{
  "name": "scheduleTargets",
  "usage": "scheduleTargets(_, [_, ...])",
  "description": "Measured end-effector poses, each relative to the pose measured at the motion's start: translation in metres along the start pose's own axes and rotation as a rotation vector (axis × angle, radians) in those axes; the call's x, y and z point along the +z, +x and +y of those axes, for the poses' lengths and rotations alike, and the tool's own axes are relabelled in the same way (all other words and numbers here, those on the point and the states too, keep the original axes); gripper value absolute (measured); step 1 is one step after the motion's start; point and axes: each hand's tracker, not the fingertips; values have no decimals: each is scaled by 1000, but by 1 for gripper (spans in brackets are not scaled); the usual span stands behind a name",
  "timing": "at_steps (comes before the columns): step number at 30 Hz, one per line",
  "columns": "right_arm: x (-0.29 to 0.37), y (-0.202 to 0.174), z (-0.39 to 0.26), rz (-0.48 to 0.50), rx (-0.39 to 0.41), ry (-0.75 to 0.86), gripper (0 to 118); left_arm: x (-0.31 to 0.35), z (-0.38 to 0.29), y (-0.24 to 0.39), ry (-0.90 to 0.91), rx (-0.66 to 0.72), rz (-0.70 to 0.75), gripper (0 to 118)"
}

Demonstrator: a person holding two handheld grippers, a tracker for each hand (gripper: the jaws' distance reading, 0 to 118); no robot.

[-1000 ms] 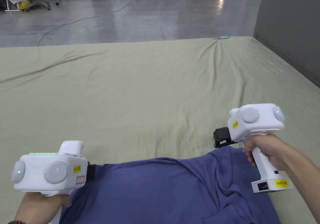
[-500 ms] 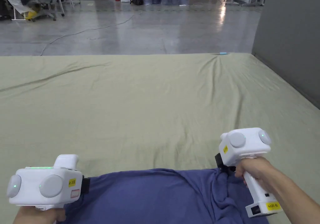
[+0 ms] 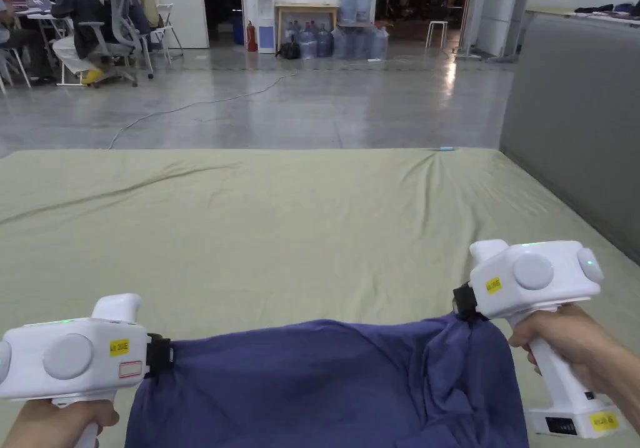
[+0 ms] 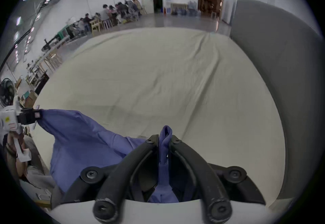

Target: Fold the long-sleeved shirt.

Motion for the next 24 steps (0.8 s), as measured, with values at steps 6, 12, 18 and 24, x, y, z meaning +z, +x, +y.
scheduleTargets(6, [63,-10,-68,1,41,45,5,55,-58,-2,-15,15,-22,0])
scheduleTargets(12, [89,-12,-160,35,72,-5,5,87,-127,0,-93,-24,-22,0])
scheduleTargets(18, [69,-27,-237,50,137,-167,5,75,-181,-4,-237,-38,-24,0])
scheduleTargets(24, [61,-30,-262,42,169,-210,5,68,-208,3,-301,-142,-18,0])
